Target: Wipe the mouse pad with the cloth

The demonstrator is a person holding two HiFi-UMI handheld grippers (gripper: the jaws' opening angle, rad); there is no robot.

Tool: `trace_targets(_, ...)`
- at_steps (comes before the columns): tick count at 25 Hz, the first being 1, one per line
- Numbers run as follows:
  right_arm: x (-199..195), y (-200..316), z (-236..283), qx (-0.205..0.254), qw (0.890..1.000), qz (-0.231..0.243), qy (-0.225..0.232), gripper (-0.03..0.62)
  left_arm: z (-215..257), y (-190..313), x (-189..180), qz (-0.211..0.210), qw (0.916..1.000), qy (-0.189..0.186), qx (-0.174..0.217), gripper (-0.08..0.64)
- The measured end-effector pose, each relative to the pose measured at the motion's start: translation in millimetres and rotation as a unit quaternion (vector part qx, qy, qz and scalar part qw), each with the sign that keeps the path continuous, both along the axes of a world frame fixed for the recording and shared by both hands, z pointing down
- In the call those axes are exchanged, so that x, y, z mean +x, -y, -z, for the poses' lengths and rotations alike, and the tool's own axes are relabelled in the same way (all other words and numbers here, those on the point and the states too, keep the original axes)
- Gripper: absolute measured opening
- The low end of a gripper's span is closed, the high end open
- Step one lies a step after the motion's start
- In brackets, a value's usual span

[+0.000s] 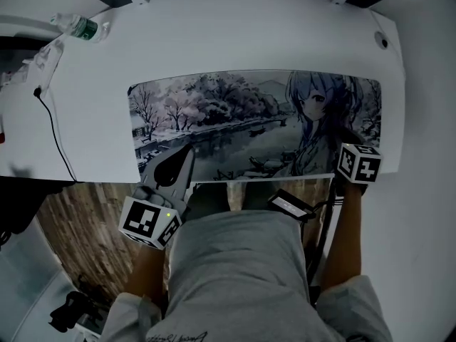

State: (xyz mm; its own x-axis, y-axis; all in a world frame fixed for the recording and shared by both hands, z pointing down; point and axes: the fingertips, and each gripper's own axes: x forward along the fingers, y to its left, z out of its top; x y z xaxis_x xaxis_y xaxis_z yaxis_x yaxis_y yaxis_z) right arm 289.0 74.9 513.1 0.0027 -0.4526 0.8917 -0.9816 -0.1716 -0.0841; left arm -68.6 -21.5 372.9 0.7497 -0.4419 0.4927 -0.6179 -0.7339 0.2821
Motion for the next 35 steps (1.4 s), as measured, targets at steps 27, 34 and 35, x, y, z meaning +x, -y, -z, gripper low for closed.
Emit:
trace_targets(27, -168.5, 54.8, -1.4, -0.007, 0.999, 0.036, 0.021, 0.094, -9.7, 48.5, -128.5, -0.012, 0.9997, -0.022, 0.004, 0.018)
trace_targets(34, -221.8, 70.1, -2.5, -0.003, 0.998, 0.056, 0.027, 0.094, -15.7, 56.1, -166.9, -0.003, 0.9997, -0.022, 0.003, 0.018)
trace_targets(35, -229.0, 72.6, -2.4, -0.001, 0.998, 0.058, 0.028, 0.094, -16.0, 57.1, -170.8, -0.003, 0.9998, -0.021, 0.002, 0.018)
